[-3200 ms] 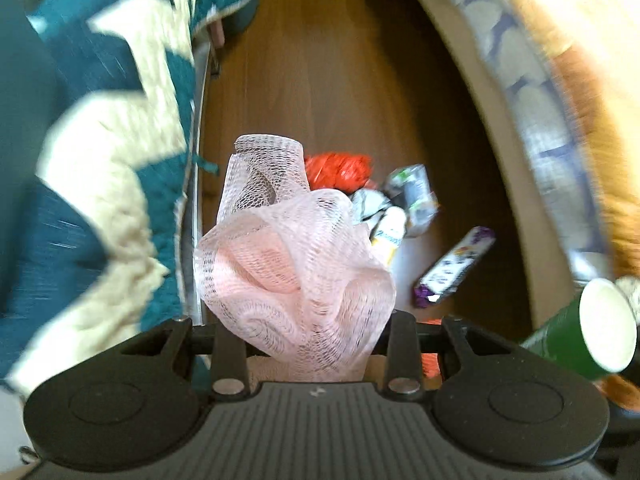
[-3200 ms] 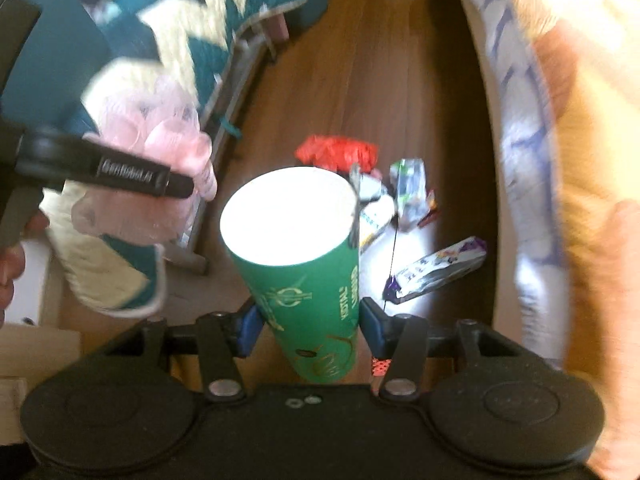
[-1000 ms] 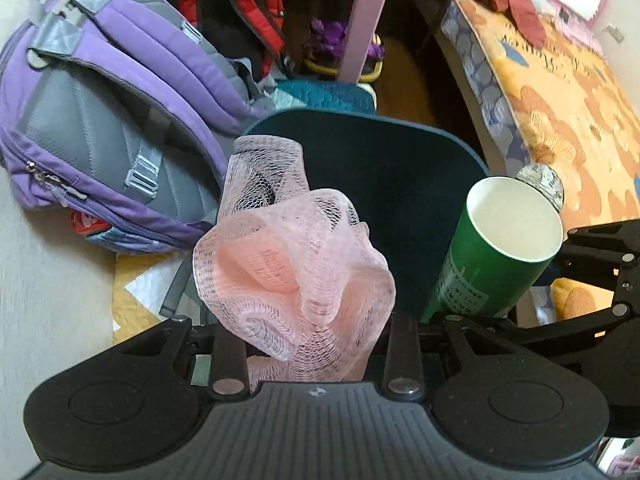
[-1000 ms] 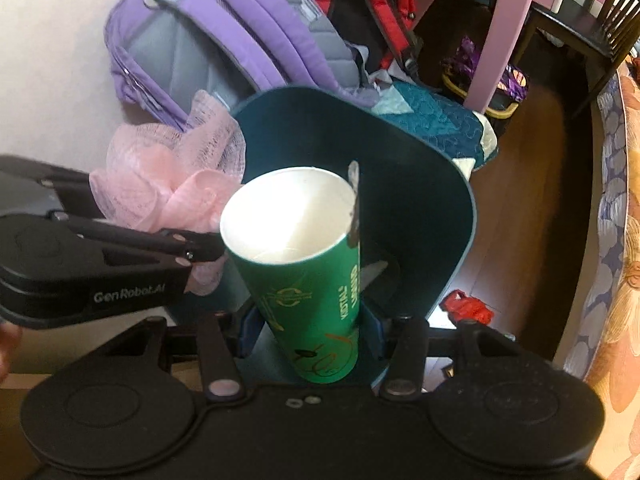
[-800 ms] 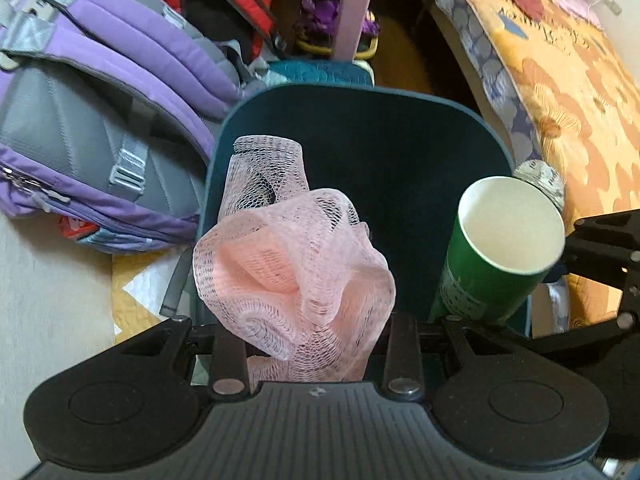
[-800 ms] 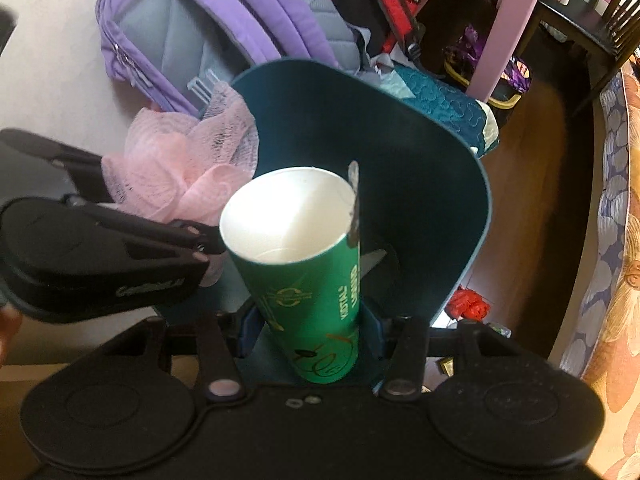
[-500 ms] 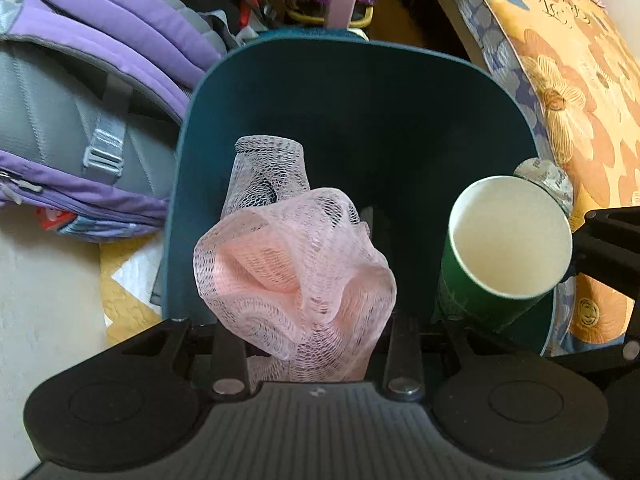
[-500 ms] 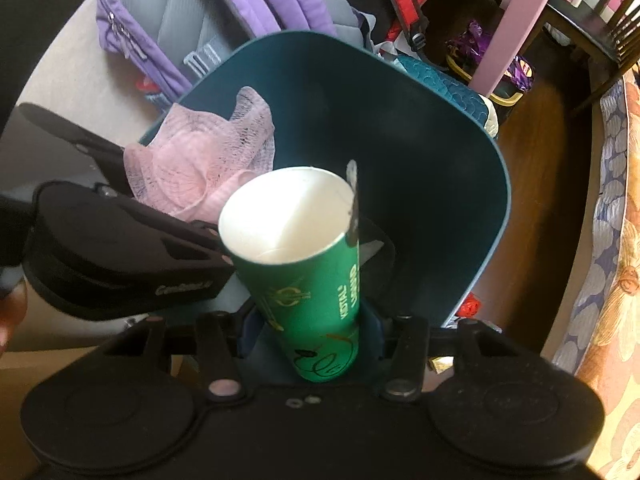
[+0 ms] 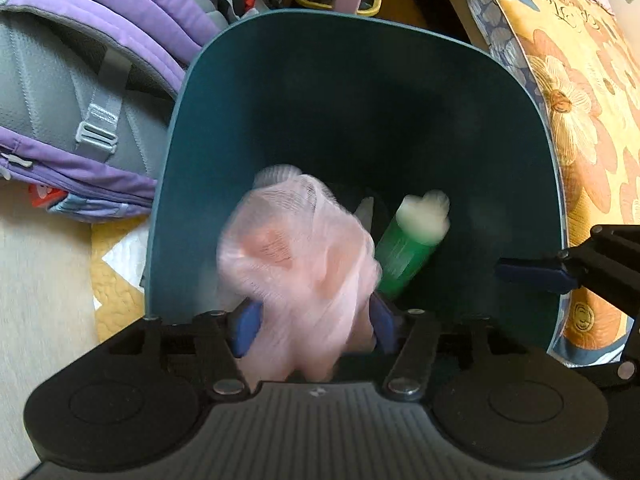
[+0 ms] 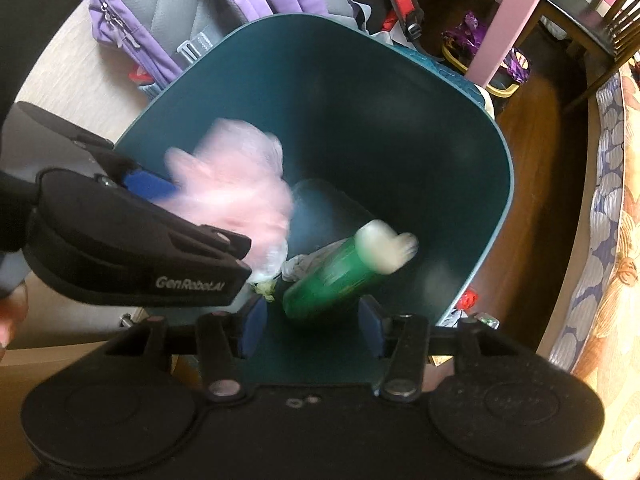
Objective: Collect trash
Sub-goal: 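Open both tools to drop the puff and can into the wastebasket, then move both tools back toward the remaining trash on the floor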
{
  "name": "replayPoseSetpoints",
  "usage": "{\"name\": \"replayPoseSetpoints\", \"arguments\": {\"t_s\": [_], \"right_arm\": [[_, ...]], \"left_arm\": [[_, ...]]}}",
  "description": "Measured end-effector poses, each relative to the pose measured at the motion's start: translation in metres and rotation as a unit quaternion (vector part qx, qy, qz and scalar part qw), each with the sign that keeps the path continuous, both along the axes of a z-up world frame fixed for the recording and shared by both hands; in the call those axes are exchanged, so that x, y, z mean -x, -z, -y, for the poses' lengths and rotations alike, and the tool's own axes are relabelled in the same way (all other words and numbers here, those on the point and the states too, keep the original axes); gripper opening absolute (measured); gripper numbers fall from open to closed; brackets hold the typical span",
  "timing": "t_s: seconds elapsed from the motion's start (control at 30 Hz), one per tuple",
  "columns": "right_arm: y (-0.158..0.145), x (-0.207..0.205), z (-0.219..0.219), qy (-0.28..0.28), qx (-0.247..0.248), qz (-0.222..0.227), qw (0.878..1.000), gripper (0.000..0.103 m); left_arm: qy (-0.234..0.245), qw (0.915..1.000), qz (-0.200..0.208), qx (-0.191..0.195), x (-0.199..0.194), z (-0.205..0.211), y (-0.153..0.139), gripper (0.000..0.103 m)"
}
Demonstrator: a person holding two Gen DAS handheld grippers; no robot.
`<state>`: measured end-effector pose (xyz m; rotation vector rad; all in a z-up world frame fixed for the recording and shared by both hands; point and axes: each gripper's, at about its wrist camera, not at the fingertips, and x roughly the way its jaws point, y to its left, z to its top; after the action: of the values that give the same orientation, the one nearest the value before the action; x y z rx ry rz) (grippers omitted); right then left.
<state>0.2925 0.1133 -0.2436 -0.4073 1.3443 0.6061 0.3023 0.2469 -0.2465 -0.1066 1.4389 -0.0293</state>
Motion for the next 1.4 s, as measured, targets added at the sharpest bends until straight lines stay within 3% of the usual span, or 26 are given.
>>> {"name": "replayPoseSetpoints", "arguments": {"t_s": [0.37,0.7,1.1,1.4], "right_arm": [[-0.029,0.012,0.026,0.011,-0.035,0.016,0.999,0.061],[-0.071,0.032,0.070,0.034,-0.076,0.047,0.995,0.063],[-0.125,0.065,0.149,0.064,-0.138,0.086,0.985,0.072],[-0.146,0.093,0.243,0.113,-0.168,0.115,0.972,0.081]], "left_arm": [[-0.020,0.9994,0.026,0.004,0.016,0.003,-0.026,0.064],[-0.013,0.9953,0.095,-0.011,0.041,0.022,-0.079,0.064],[0.022,0.9832,0.181,-0.013,0.072,0.092,-0.145,0.064],[0.042,0.9754,0.216,-0.002,0.094,0.163,-0.166,0.067]]}}
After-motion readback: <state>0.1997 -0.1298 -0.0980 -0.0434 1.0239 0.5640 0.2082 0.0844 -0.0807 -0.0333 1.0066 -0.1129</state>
